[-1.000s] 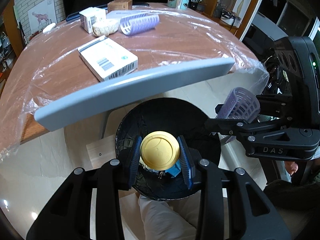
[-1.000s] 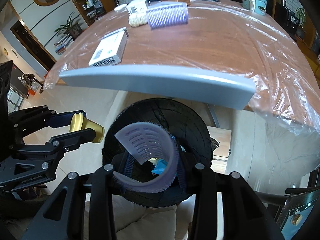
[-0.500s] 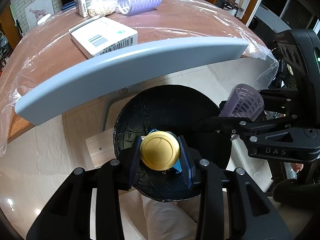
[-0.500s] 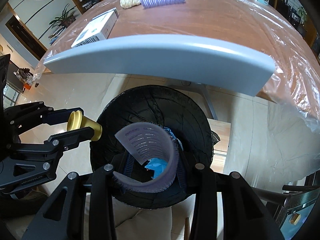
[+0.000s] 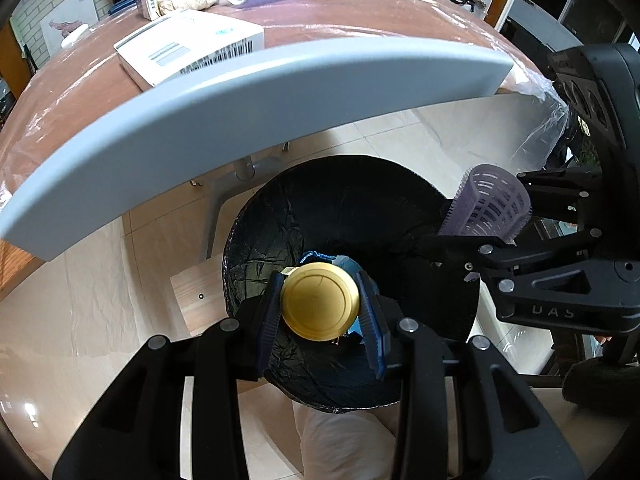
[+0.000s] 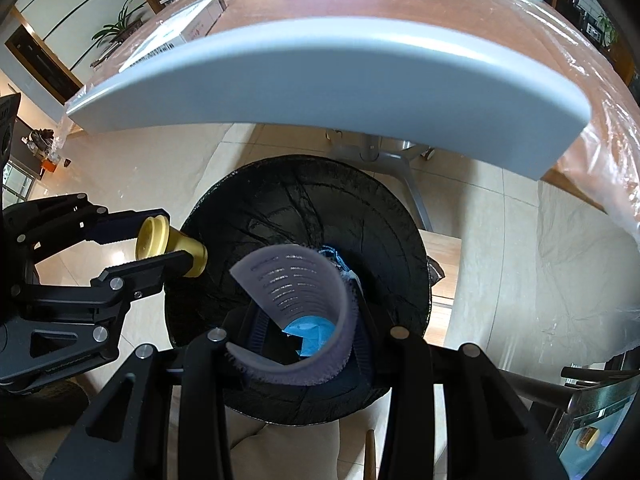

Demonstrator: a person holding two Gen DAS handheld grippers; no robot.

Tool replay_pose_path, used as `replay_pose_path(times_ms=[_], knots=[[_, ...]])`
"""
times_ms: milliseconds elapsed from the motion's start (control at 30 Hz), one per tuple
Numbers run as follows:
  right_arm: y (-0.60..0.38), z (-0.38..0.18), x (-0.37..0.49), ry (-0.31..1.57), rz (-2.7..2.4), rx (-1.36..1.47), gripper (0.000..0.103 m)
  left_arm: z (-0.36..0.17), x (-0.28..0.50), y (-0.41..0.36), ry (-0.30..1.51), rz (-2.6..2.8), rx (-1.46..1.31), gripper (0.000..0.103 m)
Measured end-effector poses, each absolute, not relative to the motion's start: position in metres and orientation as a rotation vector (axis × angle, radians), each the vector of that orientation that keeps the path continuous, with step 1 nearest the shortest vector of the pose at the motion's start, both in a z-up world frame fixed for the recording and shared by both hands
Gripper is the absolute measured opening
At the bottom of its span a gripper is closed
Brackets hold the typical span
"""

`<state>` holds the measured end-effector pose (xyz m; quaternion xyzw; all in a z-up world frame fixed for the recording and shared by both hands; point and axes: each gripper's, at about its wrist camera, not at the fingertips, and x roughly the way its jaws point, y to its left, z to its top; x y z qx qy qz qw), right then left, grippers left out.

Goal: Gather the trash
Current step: 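Open both tools to drop the cup and basket into the bin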

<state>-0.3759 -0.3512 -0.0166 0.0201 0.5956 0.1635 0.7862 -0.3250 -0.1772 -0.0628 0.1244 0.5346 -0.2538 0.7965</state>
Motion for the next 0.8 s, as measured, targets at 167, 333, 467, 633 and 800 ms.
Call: replay_pose_path(times_ms=[167, 333, 467, 633, 800], knots=[[-0.350, -0.021, -0.376, 1.299, 0.345, 0.039, 0.038, -0.071, -0.322, -0.178, 1.160, -0.541, 0.283, 0.038], [-0.353, -0.020, -0.376, 1.291, 0.338, 0.062, 0.054, -0.076, -0.316, -0.177, 1.180, -0.544, 0.272, 0.055], [-0.362, -0.010, -0.381, 1.262, 0.318, 0.098, 0.072, -0.069, -0.316, -0.172, 1.152, -0.530, 0.267, 0.070], [-0.374, 0.012, -0.389, 1.209, 0.285, 0.088, 0.072, -0.057, -0.320, -0.161, 1.132, -0.523, 0.249, 0.070], [-0.387, 0.061, -0.393, 1.072, 0.250, 0.072, 0.085, -0.020, -0.326, -0.146, 1.066, -0.545, 0.190, 0.073]])
